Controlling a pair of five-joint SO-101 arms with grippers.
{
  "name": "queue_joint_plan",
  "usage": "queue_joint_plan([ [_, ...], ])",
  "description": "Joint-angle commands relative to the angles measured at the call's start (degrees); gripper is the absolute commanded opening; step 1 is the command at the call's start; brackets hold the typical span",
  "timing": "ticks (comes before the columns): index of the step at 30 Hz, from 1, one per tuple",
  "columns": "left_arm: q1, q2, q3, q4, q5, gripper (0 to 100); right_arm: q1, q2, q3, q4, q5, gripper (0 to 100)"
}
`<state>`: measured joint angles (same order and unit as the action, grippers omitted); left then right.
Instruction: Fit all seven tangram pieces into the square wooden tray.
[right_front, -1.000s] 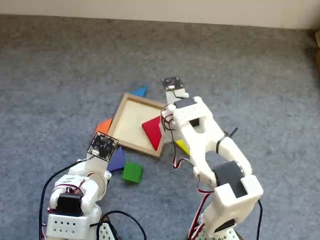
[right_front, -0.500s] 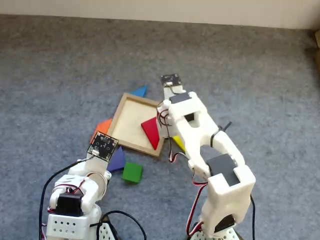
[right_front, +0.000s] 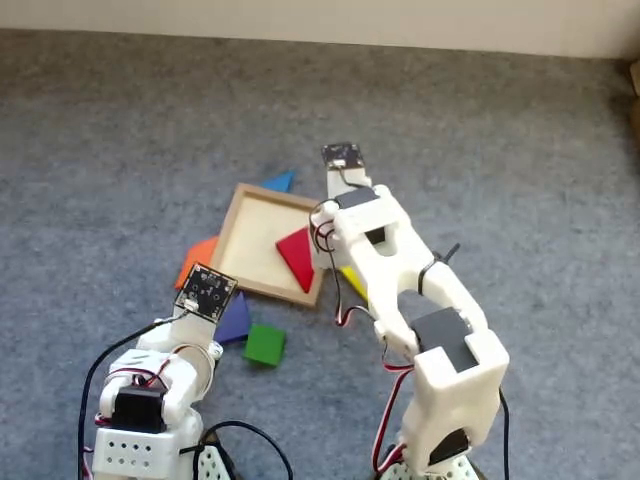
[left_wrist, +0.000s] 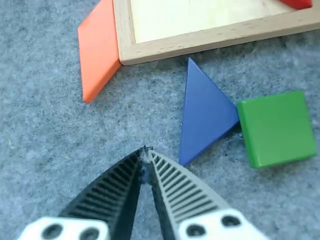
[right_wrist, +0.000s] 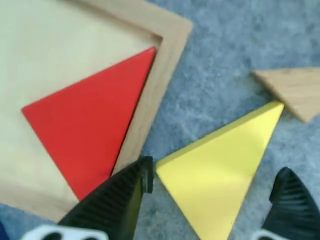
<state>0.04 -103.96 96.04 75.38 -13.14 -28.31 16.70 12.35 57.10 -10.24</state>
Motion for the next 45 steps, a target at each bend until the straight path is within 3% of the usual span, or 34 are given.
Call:
queue_joint_plan([
  [1, -0.2, -0.3, 1.1, 0.3, 0.4, 1, -1.2, 0.0, -3.6, -3.4, -0.7, 36.1],
  [29, -0.2, -0.3, 1.1, 0.3, 0.4, 1, -1.0, 2.4, -3.9, 2.8, -4.2, 36.0],
  [36, -0.2, -0.3, 1.1, 0.3, 0.4, 1, -1.0, 2.5, -3.7, 2.7, -3.9, 25.3],
  [45, -0.2, -0.3, 1.1, 0.3, 0.4, 1, -0.9, 2.0, -3.6, 3.2, -3.6, 24.4],
])
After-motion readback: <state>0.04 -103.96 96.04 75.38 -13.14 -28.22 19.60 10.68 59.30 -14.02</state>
